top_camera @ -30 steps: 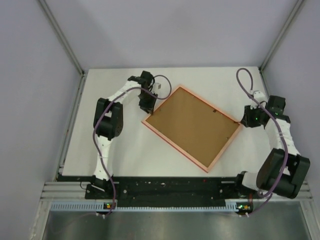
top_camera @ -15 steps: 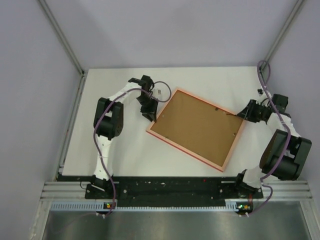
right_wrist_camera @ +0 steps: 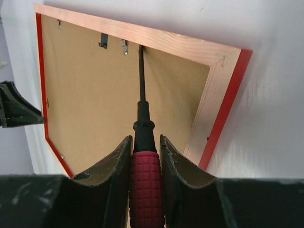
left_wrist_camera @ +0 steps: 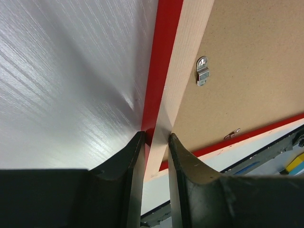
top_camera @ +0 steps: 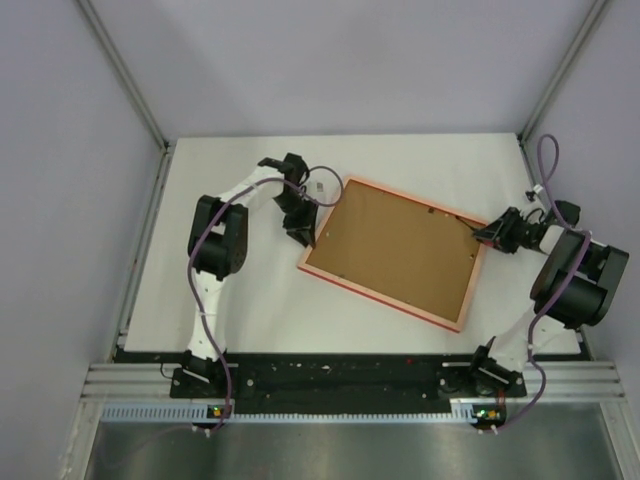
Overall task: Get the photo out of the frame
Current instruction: Adjust the photo frame at the center of the board.
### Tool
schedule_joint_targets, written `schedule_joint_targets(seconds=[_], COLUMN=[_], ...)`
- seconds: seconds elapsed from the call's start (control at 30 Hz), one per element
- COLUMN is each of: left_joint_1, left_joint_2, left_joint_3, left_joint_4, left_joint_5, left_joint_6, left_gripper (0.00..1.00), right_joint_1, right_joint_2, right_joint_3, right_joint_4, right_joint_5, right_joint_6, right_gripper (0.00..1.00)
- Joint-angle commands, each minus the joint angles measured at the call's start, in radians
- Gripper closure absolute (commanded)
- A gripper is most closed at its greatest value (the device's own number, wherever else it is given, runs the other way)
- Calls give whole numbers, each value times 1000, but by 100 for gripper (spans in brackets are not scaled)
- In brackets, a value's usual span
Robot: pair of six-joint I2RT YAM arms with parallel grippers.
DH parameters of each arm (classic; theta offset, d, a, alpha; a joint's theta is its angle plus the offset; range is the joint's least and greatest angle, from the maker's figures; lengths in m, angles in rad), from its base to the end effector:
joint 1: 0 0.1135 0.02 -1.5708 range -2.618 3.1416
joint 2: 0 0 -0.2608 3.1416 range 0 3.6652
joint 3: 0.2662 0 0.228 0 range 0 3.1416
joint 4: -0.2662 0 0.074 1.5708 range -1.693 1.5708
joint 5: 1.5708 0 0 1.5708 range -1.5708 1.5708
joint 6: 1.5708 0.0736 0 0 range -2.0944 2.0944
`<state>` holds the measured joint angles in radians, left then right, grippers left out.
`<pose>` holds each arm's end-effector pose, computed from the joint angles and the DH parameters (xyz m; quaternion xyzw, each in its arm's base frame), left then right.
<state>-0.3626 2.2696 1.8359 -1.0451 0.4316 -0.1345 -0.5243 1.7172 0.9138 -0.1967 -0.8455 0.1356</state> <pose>0.3869 -0.1797 0.1349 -0.1208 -0.9683 0.2184 0.0091 0.3048 -0.1127 0.1515 0.1743 0.8653 0.3367 0.3279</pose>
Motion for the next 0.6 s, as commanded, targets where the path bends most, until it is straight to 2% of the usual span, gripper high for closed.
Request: schedule_joint_targets(seconds=[0.0,0.17,0.27,0.33,0.43,0.57], left_joint_1=[-2,-2,2,10,16,16], left_joint_2=[11,24,27,16,-8,-21], left_joint_3=[-1,34,88,126,180,261], left_joint_4=[-7,-16,-36,-41,-27,2], left_joint_5=[41,16,-1,-2,4,1], left_joint_6=[-16,9,33,44,62,68], left_gripper=[94,94,85,74,52,33], right_joint_1=[0,0,-3,-5,-5,-5], right_joint_2=[41,93,101,88,81,78], right_joint_3=[43,85,146,169,194,232], right_joint_4=[74,66,-41,-114,-211,-299], right_joint_5=[-23,-61,-73,-69,-87,-119], right_joint_6=[44,44,-42,-114,-209,-281], right_gripper=[100,100,100,100,100,100])
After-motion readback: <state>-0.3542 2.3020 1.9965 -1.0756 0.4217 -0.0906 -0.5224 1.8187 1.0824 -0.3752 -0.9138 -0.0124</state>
